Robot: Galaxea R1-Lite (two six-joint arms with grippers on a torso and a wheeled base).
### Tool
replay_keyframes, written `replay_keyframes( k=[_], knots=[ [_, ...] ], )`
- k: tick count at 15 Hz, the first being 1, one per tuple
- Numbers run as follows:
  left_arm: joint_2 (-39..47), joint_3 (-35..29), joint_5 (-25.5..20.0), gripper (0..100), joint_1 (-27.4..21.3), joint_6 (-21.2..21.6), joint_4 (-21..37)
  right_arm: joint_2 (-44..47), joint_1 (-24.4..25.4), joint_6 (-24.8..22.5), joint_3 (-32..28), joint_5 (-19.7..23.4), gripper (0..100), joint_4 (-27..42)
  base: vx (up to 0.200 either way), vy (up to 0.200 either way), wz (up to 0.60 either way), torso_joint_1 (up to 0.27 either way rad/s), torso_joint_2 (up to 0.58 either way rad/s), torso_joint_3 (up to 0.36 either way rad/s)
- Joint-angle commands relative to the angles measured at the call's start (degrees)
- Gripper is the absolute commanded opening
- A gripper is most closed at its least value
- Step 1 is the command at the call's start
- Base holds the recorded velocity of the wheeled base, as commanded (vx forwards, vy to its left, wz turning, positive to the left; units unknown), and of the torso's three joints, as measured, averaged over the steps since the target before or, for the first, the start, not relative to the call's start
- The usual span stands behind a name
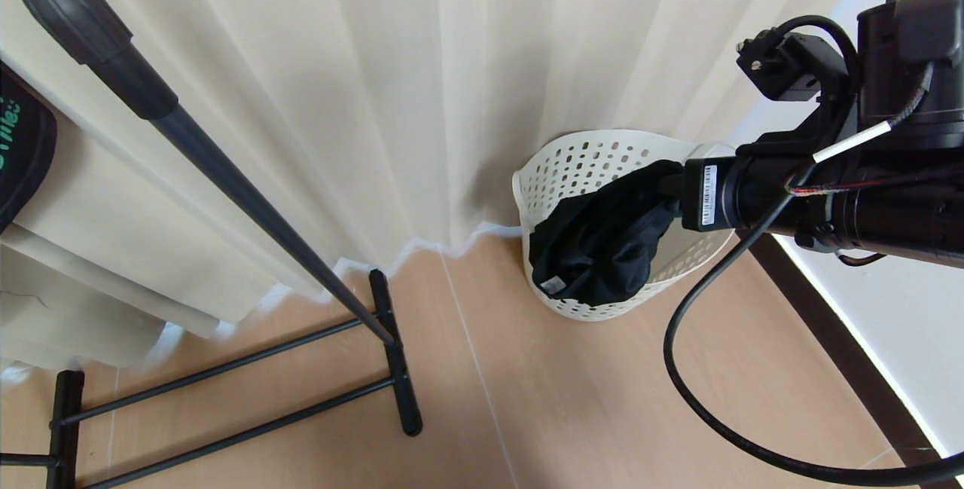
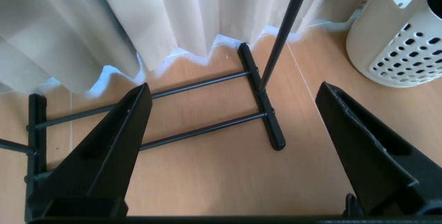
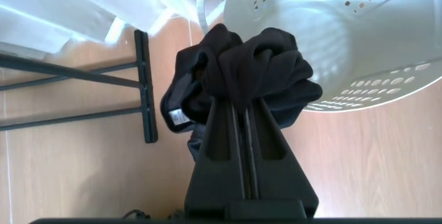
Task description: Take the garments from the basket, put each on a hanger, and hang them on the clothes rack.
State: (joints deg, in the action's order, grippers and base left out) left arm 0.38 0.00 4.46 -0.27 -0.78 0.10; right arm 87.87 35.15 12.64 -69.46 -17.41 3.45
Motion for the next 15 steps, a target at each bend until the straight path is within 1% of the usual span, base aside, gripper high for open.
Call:
replay_keyframes(
  k=[1, 3, 5, 8, 10, 15],
  knots=[
    [0.0, 0.0, -0.1, 100, 0.0, 0.0, 0.1, -0.3, 0.0, 0.0, 0.2, 0.0, 0, 0.0, 0.000, 0.000, 0.00, 0.000, 0.00, 0.000],
    [0.0, 0.0, -0.1, 100, 0.0, 0.0, 0.1, -0.2, 0.0, 0.0, 0.6, 0.0, 0, 0.0, 0.000, 0.000, 0.00, 0.000, 0.00, 0.000],
    [0.0, 0.0, -0.2, 100, 0.0, -0.1, 0.1, -0.1, -0.1, -0.6, 0.9, 0.0, 0, 0.0, 0.000, 0.000, 0.00, 0.002, 0.00, 0.127],
    [0.0, 0.0, -0.2, 100, 0.0, -0.1, 0.1, -0.2, -0.3, -0.9, 1.9, -0.1, 0, -0.1, 0.000, 0.000, 0.00, 0.001, 0.00, 0.180],
    [0.0, 0.0, -0.2, 100, 0.0, -0.2, 0.1, -0.1, -1.0, -1.8, 2.0, 0.0, 0, -0.1, 0.000, 0.000, 0.00, 0.000, 0.00, 0.195],
    [0.1, 0.0, -0.2, 100, 0.0, -0.2, 0.1, -0.1, -1.1, -1.9, 2.6, 0.0, 0, -0.1, 0.000, 0.000, 0.00, 0.003, 0.00, 0.207]
  ],
)
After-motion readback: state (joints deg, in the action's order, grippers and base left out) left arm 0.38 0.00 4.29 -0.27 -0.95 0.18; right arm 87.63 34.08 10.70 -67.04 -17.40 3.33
